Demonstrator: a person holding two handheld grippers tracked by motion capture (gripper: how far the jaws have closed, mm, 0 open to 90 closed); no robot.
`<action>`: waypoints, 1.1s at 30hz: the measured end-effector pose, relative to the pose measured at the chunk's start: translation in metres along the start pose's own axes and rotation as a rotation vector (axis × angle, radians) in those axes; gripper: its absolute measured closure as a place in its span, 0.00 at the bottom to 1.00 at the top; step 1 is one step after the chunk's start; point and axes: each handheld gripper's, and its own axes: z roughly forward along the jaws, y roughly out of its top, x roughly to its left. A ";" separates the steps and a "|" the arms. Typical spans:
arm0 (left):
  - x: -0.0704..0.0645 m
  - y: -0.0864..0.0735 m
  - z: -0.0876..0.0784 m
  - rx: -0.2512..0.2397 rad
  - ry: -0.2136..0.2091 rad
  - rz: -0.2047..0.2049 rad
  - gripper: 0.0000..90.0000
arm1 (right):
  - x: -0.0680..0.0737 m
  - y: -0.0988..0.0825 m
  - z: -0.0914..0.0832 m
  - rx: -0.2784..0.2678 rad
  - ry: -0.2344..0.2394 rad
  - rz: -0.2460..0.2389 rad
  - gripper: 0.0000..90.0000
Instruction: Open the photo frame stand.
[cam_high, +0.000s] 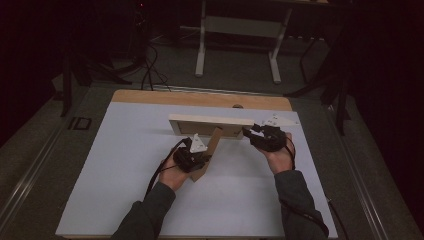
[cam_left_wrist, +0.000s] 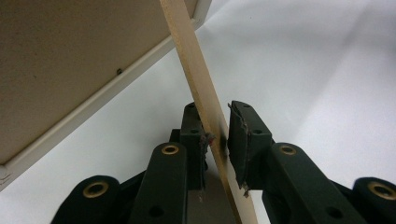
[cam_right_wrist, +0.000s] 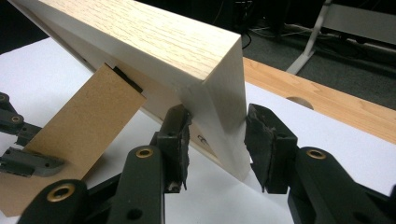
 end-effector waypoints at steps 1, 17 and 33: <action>0.000 0.000 0.000 0.000 0.000 0.000 0.85 | 0.000 0.000 0.000 -0.002 -0.001 0.002 0.66; 0.003 0.001 -0.004 -0.022 -0.023 -0.023 0.83 | 0.000 -0.001 0.000 -0.004 0.001 0.003 0.66; 0.008 0.002 -0.018 -0.062 -0.026 -0.042 0.79 | -0.001 -0.005 -0.006 -0.005 0.006 0.014 0.67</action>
